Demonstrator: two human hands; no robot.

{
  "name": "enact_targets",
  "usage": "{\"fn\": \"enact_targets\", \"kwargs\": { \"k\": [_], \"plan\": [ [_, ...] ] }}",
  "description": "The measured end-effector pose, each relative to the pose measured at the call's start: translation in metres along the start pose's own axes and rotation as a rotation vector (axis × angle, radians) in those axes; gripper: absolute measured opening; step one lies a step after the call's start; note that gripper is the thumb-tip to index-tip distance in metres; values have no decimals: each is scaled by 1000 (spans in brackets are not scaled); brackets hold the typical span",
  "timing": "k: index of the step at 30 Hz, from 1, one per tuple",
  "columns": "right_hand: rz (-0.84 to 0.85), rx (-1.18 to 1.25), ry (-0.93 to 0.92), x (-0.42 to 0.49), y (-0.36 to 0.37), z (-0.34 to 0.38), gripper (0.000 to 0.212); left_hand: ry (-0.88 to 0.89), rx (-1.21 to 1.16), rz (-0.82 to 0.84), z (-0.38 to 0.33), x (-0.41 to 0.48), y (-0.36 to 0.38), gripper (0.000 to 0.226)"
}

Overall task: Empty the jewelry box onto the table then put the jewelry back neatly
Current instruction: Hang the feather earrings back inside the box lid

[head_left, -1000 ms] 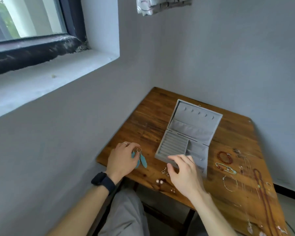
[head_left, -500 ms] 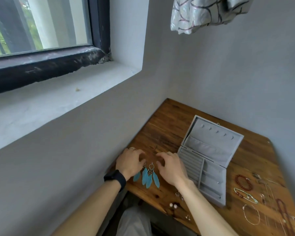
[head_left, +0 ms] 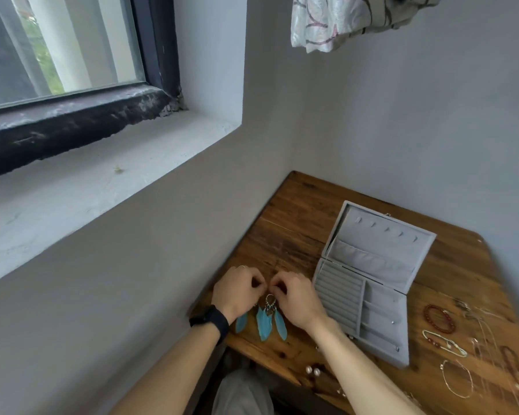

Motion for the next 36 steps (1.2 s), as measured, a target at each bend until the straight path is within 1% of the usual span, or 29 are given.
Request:
{"fn": "enact_targets", "kwargs": {
  "k": [2,3,6,8,11,14,17,21,26,29,33,36],
  "plan": [
    [-40,155,54,-6,-13,-1,7,-76,-233,20,1,0,-5,11],
    [-73,233,84,-10,-21,-2,6,-87,-315,10,-2,0,-10,10],
    [-156,408,145,-26,-45,-7,8,-62,-477,12,-17,-2,-24,8],
    [-206,480,162,-36,-62,-9,10,-23,-523,41,-32,-4,-31,8],
    [-268,540,139,-52,-92,-11,13,46,-582,124,-62,-11,-35,8],
    [-292,570,122,-70,-119,-13,11,142,-636,178,-97,-19,-38,10],
    [-318,598,154,-87,-140,-21,10,184,-698,216,-127,-26,-35,14],
    [-371,646,190,-107,-157,-35,9,237,-725,264,-157,-35,-26,16],
    [-440,708,230,-129,-166,-53,8,241,-733,299,-182,-44,-10,17],
    [-495,734,247,-137,-166,-59,8,259,-725,275,-193,-51,-3,13],
    [-576,781,301,-145,-164,-68,10,295,-693,244,-201,-55,6,15],
    [-570,748,303,-150,-161,-73,20,312,-651,194,-203,-56,9,11]
  ]
}}
Point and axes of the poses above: each hand's wrist, its own x-axis towards the middle knuckle, its own y-axis out of the palm, z = x × y, the point moved 5 cm from there along x, towards the middle knuckle, and after that the axes turned 4 degrees about -z, right-handed, at the moved point
